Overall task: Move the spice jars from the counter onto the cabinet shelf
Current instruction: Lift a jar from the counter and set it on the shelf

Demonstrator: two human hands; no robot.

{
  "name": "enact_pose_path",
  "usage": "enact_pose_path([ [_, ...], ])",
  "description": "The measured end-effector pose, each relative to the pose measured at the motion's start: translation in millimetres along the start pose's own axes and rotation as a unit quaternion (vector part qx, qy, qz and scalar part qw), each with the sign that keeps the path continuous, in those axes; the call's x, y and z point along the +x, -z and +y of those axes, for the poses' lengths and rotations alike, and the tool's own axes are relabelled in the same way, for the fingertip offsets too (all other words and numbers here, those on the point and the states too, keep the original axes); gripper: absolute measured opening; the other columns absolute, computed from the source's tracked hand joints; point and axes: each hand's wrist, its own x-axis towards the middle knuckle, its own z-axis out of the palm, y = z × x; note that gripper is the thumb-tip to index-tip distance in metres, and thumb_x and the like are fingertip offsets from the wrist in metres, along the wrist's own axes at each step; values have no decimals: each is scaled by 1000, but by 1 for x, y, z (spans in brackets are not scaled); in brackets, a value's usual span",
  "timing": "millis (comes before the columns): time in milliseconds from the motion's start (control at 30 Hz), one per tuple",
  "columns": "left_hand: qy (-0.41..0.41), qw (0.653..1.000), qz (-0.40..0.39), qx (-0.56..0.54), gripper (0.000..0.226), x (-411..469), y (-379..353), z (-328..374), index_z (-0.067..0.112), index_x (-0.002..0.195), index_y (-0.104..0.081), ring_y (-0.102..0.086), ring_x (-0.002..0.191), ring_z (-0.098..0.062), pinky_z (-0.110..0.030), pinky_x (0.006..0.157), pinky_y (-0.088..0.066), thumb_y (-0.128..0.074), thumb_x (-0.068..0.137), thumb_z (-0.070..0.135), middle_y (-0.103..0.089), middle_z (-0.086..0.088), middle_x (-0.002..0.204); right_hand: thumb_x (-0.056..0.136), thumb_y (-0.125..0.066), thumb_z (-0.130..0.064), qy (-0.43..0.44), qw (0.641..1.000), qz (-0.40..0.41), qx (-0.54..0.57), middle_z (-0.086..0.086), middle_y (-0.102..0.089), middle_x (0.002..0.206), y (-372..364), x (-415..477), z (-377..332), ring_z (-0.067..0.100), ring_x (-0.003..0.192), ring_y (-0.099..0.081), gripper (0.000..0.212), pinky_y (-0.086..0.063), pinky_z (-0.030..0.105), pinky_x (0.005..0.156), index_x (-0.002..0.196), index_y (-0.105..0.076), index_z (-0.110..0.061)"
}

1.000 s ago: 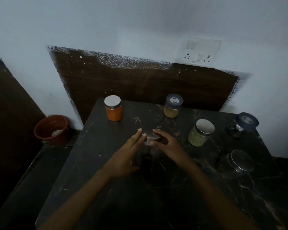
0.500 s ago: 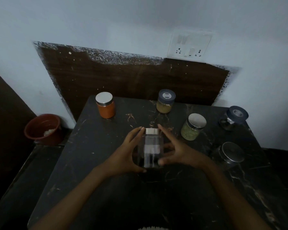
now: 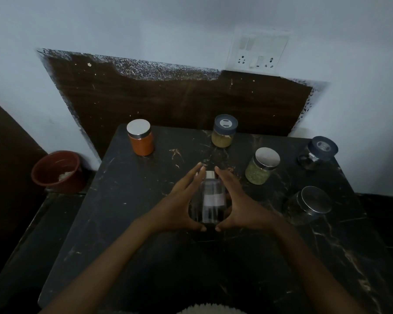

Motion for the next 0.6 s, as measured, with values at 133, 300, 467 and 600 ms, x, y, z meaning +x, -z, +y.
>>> enact_pose_path([
  [133, 5, 1000, 10, -2, 124, 2, 0, 1, 38, 144, 12, -1, 139, -7, -35, 114, -23, -82, 63, 38, 12, 26, 148, 60, -86, -18, 2, 1000, -5, 7, -29, 11, 143, 2, -4, 1, -2, 133, -3, 131, -26, 20, 107, 142, 14, -43],
  [300, -1, 997, 16, -72, 120, 1, 2, -1, 40, 143, 4, -9, 136, 7, -9, 101, -33, -85, 63, 27, 4, 26, 148, 52, -85, -36, -8, 1000, -27, 9, -22, 17, 151, 12, -13, 8, 13, 144, -4, 138, -22, 46, 116, 138, 22, -49],
  [467, 5, 994, -5, -113, 123, -2, -4, 2, 39, 142, 10, 1, 139, 4, -12, 108, -27, -84, 64, 29, 16, 25, 150, 57, -87, -20, -10, 1000, -9, -12, -24, 7, 149, 13, -16, 7, 7, 140, -7, 134, -23, 38, 115, 140, 15, -46],
  [600, -16, 1000, -13, -3, 129, -1, -7, 9, 35, 143, 19, 17, 140, -4, -28, 113, -6, -80, 62, 50, 29, 25, 148, 56, -86, -27, 3, 998, -9, -59, -20, 7, 150, 10, -15, 3, 6, 139, -5, 130, -22, 39, 116, 143, 10, -39],
])
